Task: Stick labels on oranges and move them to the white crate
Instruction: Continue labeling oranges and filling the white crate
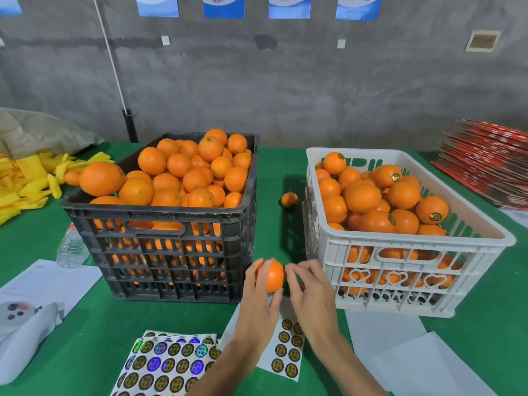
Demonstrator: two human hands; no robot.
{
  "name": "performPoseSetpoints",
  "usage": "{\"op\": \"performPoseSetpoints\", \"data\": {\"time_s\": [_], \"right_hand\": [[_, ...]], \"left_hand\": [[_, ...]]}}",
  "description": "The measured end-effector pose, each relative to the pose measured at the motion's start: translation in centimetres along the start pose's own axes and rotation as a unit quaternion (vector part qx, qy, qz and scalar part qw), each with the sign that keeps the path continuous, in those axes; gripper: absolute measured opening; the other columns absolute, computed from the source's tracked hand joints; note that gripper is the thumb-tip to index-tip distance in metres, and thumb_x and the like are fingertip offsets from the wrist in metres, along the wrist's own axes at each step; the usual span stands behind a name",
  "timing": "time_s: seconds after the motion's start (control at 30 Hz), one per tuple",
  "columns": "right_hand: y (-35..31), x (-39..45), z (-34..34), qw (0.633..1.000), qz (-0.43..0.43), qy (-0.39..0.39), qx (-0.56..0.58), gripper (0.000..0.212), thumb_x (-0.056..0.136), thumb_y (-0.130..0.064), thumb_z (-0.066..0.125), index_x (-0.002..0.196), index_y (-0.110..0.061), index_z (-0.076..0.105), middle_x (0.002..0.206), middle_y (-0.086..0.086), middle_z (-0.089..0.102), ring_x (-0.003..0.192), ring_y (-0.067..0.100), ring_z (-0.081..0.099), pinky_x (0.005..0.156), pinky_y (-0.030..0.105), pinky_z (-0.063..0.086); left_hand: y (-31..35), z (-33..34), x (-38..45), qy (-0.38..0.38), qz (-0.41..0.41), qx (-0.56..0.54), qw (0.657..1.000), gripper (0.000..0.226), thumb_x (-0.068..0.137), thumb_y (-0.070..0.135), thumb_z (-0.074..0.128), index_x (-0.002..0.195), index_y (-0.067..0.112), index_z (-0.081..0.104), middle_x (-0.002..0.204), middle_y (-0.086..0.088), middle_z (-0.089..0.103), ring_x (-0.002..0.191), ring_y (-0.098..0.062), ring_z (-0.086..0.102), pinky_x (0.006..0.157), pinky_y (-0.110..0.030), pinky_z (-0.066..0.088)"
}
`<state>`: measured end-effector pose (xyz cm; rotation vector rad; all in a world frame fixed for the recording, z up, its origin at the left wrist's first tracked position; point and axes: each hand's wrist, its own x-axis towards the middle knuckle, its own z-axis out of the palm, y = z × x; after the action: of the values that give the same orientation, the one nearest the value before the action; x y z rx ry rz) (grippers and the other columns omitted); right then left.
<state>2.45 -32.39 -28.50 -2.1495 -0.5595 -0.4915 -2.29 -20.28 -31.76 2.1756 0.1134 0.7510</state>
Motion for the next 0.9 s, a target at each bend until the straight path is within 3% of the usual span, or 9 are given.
{"op": "performPoseSetpoints", "data": {"time_s": [0.07,0.17,0.3,0.43,0.57,0.67,0.77,0.83,0.9], "right_hand": [[-1.6,0.9,-0.7,0.999,-0.031,0.025,-0.019,0.016,0.101,-0.025,0.060,0.106,-0.021,0.075,0.106,-0.013,0.056,0.088,0.001,0.057,0.070,0.021,0.054],[-4.4,2.6,-2.4,0.993,-0.089,0.051,-0.061,0.024,0.103,-0.028,0.057,0.121,-0.020,0.072,0.125,-0.008,0.063,0.102,0.009,0.064,0.075,0.026,0.059],[-7.7,5.8,-5.0,0.996,-0.063,0.039,-0.041,0.053,0.103,-0.054,0.043,0.147,-0.025,0.047,0.143,-0.008,0.054,0.118,0.009,0.059,0.088,0.026,0.056],[-8.0,11.2,-8.5,0.992,0.027,0.016,0.126,0.051,0.086,-0.051,0.075,0.126,-0.037,0.047,0.114,-0.013,0.063,0.101,0.007,0.064,0.089,0.029,0.057],[-5.9,16.0,-10.7,0.997,0.047,0.056,-0.013,0.051,0.094,-0.026,0.070,0.137,-0.005,0.051,0.133,0.014,0.058,0.124,0.032,0.055,0.105,0.043,0.047],[-4.6,17.8,-11.5,0.992,0.036,0.078,-0.091,0.050,0.102,-0.012,0.054,0.149,-0.002,0.041,0.161,0.016,0.033,0.148,0.032,0.031,0.117,0.038,0.032],[-4.3,18.2,-11.1,0.994,-0.017,0.070,-0.087,0.042,0.103,-0.013,0.049,0.144,-0.004,0.050,0.161,0.013,0.034,0.147,0.028,0.033,0.116,0.037,0.032],[-4.5,17.8,-10.2,0.995,-0.037,0.056,-0.076,0.038,0.104,-0.016,0.049,0.140,-0.005,0.056,0.158,0.011,0.040,0.145,0.024,0.037,0.116,0.032,0.031],[-4.4,17.3,-9.4,0.996,-0.049,0.044,-0.060,0.036,0.104,-0.017,0.050,0.135,-0.004,0.061,0.155,0.009,0.044,0.141,0.023,0.043,0.115,0.031,0.033]], "left_hand": [[1.9,-0.6,1.4,0.030,0.000,-0.034,0.999,0.060,0.099,0.009,0.062,0.148,0.032,0.037,0.152,0.008,0.029,0.135,0.001,0.039,0.107,-0.021,0.043],[5.2,-1.9,3.7,0.066,0.013,-0.084,0.994,0.050,0.105,0.026,0.055,0.150,0.033,0.036,0.152,0.012,0.029,0.136,-0.001,0.040,0.103,-0.014,0.042],[8.6,-4.2,7.0,0.045,0.043,-0.075,0.995,0.055,0.109,0.032,0.044,0.154,0.048,0.019,0.160,0.024,0.020,0.141,0.013,0.026,0.104,-0.001,0.028],[11.3,-6.5,11.0,-0.062,0.093,-0.062,0.992,0.081,0.101,0.009,0.052,0.156,0.051,0.009,0.163,0.020,0.026,0.142,0.006,0.036,0.118,-0.029,0.038],[11.7,-10.2,15.8,-0.010,0.129,0.122,0.984,0.058,0.100,0.021,0.055,0.151,0.036,0.032,0.145,0.010,0.054,0.127,-0.012,0.057,0.094,-0.040,0.054],[9.3,-13.0,19.7,-0.033,-0.014,0.259,0.965,0.044,0.101,0.027,0.054,0.141,0.013,0.047,0.135,-0.014,0.059,0.123,-0.036,0.056,0.091,-0.047,0.051],[6.2,-15.5,22.0,-0.141,-0.204,0.368,0.896,0.043,0.098,0.025,0.053,0.137,0.008,0.048,0.144,-0.022,0.049,0.127,-0.039,0.052,0.099,-0.045,0.047],[4.9,-16.5,22.5,-0.213,-0.259,0.390,0.857,0.052,0.096,0.019,0.055,0.144,0.008,0.041,0.152,-0.022,0.039,0.128,-0.037,0.052,0.091,-0.040,0.048],[4.3,-16.9,23.1,-0.242,-0.257,0.387,0.852,0.058,0.092,0.017,0.064,0.145,0.007,0.041,0.139,-0.018,0.049,0.124,-0.034,0.055,0.085,-0.037,0.048]]}}
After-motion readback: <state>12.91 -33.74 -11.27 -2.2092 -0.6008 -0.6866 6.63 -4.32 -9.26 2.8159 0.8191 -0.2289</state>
